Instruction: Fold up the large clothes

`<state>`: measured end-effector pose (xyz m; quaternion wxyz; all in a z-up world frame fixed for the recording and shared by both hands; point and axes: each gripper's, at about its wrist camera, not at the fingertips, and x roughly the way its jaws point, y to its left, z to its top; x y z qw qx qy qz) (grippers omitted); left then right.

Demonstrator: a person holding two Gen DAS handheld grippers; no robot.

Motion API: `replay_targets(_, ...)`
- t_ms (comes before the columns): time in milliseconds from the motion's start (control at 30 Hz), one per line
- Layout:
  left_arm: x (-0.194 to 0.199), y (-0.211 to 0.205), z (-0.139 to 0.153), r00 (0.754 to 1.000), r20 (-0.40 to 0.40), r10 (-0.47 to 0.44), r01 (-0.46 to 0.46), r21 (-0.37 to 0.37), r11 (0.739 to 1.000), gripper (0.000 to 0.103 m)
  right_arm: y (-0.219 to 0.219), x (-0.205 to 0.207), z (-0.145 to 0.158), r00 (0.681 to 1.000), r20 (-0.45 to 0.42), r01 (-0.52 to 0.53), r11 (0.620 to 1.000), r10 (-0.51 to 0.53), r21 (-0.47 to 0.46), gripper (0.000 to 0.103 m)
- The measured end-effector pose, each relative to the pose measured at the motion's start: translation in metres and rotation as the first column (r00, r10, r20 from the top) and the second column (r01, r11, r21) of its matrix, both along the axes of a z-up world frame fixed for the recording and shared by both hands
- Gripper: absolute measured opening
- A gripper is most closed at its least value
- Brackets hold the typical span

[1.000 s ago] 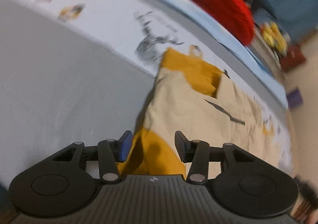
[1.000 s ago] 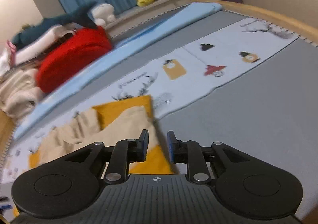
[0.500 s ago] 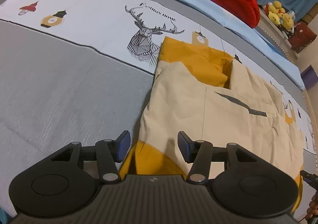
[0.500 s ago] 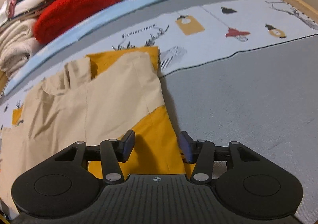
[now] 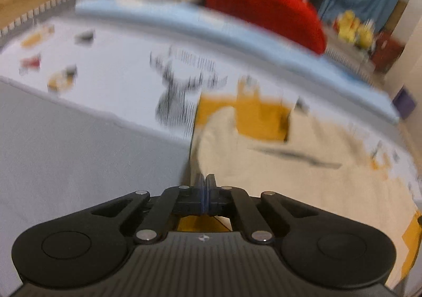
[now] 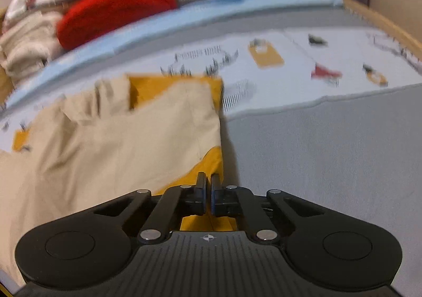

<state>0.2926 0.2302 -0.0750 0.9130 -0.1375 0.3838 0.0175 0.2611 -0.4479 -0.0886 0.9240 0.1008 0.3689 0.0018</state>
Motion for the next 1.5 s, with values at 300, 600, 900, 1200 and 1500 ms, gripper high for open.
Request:
replay_targets(300, -0.001, -0.009, 0.044, 0.955, 0.273, 0.113, -0.144, 0.098, 0.985, 0.0, 0.006, -0.011, 0.049, 0.952, 0.299, 0.084, 0.996, -0.071, -0.032, 0.002)
replay_targets(600, 0.053, -0.001, 0.017, 0.989, 0.096, 0.114, -0.11, -0.048, 0.993, 0.004, 0.015, 0.043, 0.023, 0.97, 0.175, 0.186, 0.979, -0.17, -0.08, 0.003)
replay_targets(900, 0.105, -0.011, -0.031, 1.0, -0.015, -0.001, -0.001, -0.088, 0.996, 0.041, -0.003, 0.084, -0.027, 0.98, -0.105, 0.17, 0.985, -0.17, -0.015, 0.045)
replay_targets(1200, 0.102, -0.006, -0.007, 0.991, 0.134, -0.026, 0.036, -0.075, 0.996, 0.001, 0.011, 0.082, -0.014, 0.987, -0.013, 0.157, 0.986, -0.158, -0.061, 0.002)
replay_targets(1500, 0.11, -0.012, -0.017, 0.993, 0.086, 0.079, -0.087, 0.086, 0.993, 0.015, 0.041, 0.085, 0.02, 0.946, 0.283, 0.195, 0.975, -0.158, -0.108, 0.003)
